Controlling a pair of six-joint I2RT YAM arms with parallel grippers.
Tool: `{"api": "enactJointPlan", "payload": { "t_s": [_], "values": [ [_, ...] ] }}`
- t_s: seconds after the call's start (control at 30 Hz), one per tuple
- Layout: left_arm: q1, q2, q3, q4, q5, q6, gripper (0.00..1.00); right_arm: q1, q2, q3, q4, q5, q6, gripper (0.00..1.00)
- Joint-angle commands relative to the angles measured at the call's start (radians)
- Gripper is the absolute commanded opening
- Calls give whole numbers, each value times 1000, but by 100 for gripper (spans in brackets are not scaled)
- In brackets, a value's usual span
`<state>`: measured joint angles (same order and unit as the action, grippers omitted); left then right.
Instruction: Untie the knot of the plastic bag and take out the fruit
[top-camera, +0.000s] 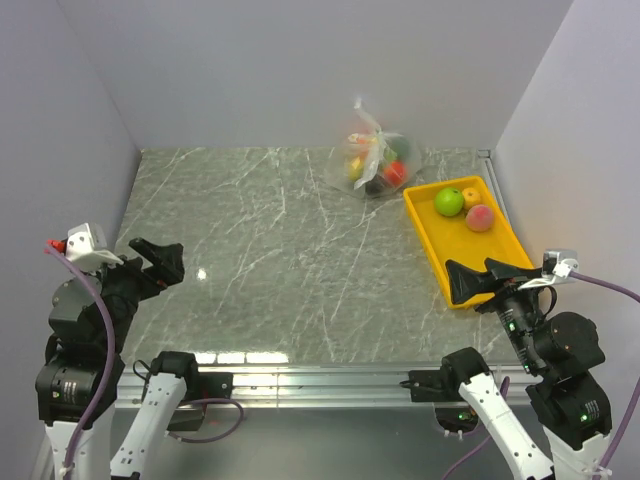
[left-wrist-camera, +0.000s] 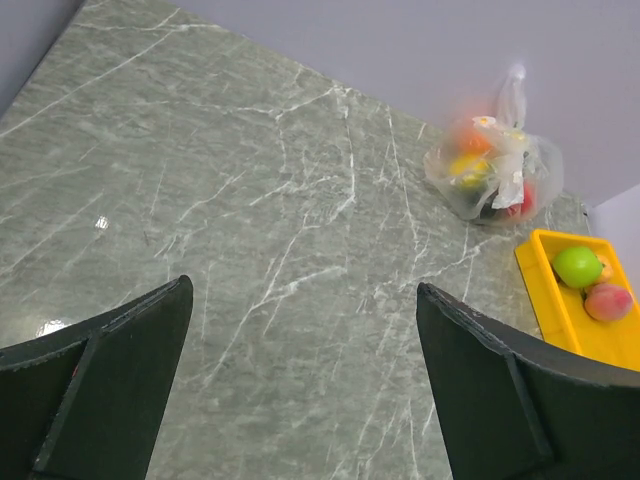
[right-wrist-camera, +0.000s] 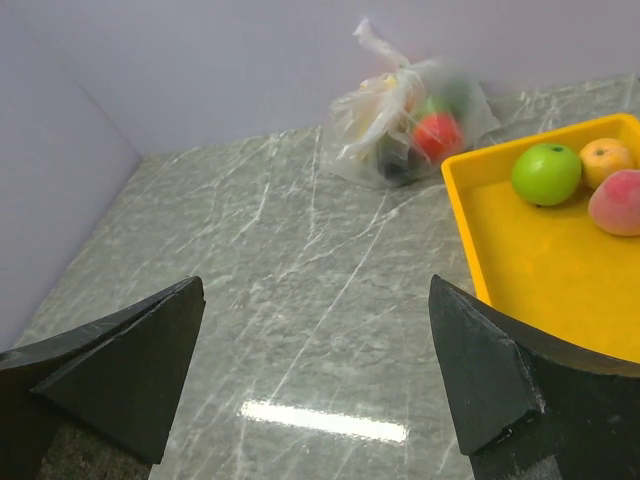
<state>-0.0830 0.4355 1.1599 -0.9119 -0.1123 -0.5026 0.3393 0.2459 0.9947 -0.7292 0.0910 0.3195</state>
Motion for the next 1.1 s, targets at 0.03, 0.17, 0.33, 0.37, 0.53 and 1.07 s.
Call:
{"api": "enactJointPlan", "payload": {
  "t_s": [0.03, 0.17, 0.33, 0.37, 0.53, 1.07],
  "values": [
    [-1, -1, -16, 41, 7, -13, 99, -2, 7, 13, 22, -28, 23, 100],
    [-1, 0, -11, 41, -3, -13, 99, -2, 13, 18, 13, -33, 35, 100],
    [-1, 2, -8, 36, -9, -7, 99, -3, 16, 16, 20, -46, 30, 100],
    [-1, 2, -9, 34, -7, -10, 99, -3, 23, 16, 25, -62, 26, 100],
    [-1, 8, -41, 21, 22, -79, 99, -3, 142, -1, 79, -129, 21, 100],
    [-47, 11, -169, 30, 220, -189, 99, -6, 1001, 292, 341, 53, 349, 100]
  ]
}}
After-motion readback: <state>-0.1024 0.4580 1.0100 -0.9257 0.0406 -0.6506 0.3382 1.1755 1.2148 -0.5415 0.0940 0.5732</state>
